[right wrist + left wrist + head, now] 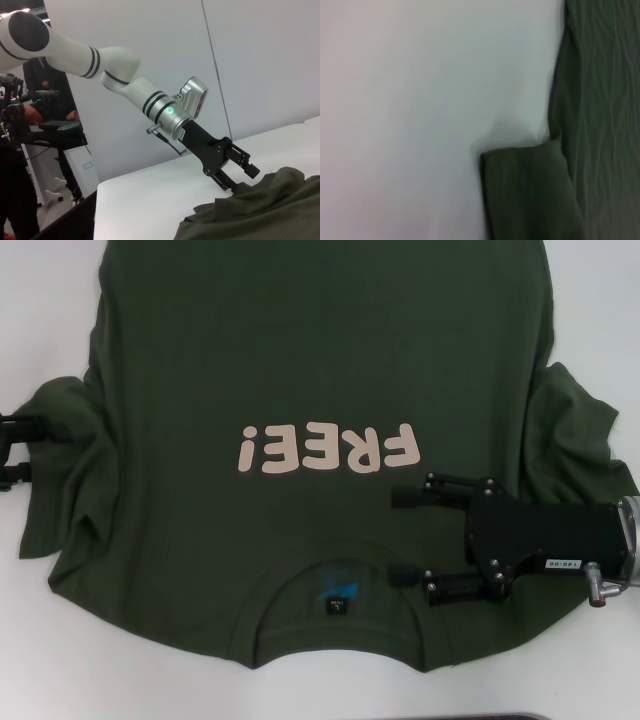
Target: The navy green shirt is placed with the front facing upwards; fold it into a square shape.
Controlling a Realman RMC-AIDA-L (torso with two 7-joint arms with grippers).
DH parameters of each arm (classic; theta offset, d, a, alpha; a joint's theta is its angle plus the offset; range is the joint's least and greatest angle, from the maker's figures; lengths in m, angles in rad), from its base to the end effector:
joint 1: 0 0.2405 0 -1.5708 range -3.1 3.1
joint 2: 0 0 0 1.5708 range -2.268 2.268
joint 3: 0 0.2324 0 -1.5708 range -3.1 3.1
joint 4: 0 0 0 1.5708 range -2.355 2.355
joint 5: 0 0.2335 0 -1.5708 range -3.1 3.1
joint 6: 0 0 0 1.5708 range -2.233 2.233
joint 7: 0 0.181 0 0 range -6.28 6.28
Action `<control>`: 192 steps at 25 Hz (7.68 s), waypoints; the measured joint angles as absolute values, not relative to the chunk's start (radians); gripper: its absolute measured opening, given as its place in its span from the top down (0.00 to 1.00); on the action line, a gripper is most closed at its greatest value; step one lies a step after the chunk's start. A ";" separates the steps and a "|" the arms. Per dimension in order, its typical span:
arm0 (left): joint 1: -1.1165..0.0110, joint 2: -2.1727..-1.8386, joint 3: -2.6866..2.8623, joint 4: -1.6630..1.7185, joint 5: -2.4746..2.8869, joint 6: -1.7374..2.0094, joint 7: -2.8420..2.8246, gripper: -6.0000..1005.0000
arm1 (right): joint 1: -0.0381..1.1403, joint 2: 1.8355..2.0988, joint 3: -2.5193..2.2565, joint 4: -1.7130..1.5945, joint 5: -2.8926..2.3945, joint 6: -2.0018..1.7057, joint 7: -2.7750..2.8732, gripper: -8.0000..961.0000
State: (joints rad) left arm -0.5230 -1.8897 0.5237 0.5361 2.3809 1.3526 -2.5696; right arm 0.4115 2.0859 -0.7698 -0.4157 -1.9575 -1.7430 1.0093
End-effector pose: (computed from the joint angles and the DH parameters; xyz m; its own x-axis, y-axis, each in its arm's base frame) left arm -0.3681 0.3509 0.0398 -0.2044 0.8770 0.4348 0.9760 0.2166 0.0219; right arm 0.2564 0.2566 -0.0660 0.7629 -0.2586 -0.5925 -0.2995 -0.9536 0.0305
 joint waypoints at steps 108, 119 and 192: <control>-0.576 -1.834 0.476 0.657 2.333 1.602 -2.577 0.99 | 0.417 2.087 -0.765 -0.414 -1.952 -1.736 1.009 0.07; -0.633 -1.927 0.485 0.583 2.324 1.522 -2.562 0.98 | 0.418 2.088 -0.766 -0.414 -1.951 -1.733 1.009 0.07; -0.645 -2.056 0.619 0.591 2.055 1.266 -2.413 0.41 | 0.426 2.081 -0.773 -0.411 -1.959 -1.697 1.161 0.07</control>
